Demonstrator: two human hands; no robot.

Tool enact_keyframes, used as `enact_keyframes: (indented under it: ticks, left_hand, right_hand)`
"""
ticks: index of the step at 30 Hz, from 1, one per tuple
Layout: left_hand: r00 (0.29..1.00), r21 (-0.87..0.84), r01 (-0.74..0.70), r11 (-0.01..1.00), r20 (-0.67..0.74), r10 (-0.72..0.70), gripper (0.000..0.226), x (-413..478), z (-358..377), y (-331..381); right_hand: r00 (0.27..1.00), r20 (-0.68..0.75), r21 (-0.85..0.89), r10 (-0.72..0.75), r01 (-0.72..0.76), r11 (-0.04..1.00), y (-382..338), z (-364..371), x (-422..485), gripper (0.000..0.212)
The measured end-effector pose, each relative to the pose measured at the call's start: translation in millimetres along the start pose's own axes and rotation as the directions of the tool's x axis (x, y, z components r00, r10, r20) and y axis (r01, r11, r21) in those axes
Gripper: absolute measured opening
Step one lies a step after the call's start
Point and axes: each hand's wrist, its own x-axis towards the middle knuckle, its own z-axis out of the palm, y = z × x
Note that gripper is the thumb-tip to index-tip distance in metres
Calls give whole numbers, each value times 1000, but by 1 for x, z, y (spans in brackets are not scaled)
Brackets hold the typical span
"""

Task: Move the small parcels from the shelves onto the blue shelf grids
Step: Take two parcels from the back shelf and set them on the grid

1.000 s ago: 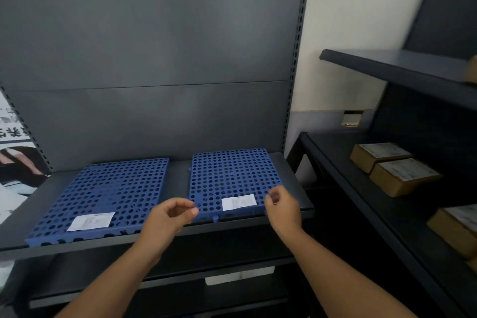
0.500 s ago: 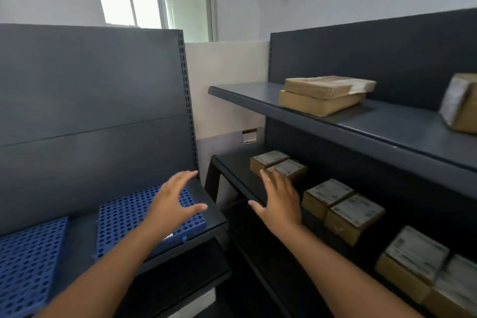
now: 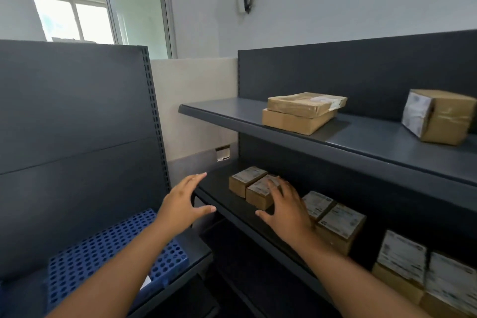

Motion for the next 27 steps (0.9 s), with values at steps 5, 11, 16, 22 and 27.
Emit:
enact_keyframes:
  ticks: [5, 11, 16, 22, 27]
  left_hand:
    - [996, -3, -49, 999, 75, 49, 90, 42, 19, -29]
    - [980, -48, -110, 993, 161, 116, 92, 101, 62, -65]
    - [953, -177, -113, 978, 258, 157, 89, 142, 107, -92]
    - [935, -335, -98, 937, 292, 203, 98, 177, 154, -106]
    - [934, -426, -88, 901, 279, 223, 94, 199, 181, -112]
  right_hand:
    - [997, 22, 2, 77, -77, 997, -8, 18, 20, 86]
    - [980, 76, -28, 184, -182, 983, -5, 55, 49, 86]
    - [955, 113, -49, 275, -272, 961, 0, 86, 67, 87]
    - [924, 134, -9, 358, -360, 933, 10, 119, 79, 87]
    - [891, 141, 2, 431, -436, 900, 18, 132, 87, 81]
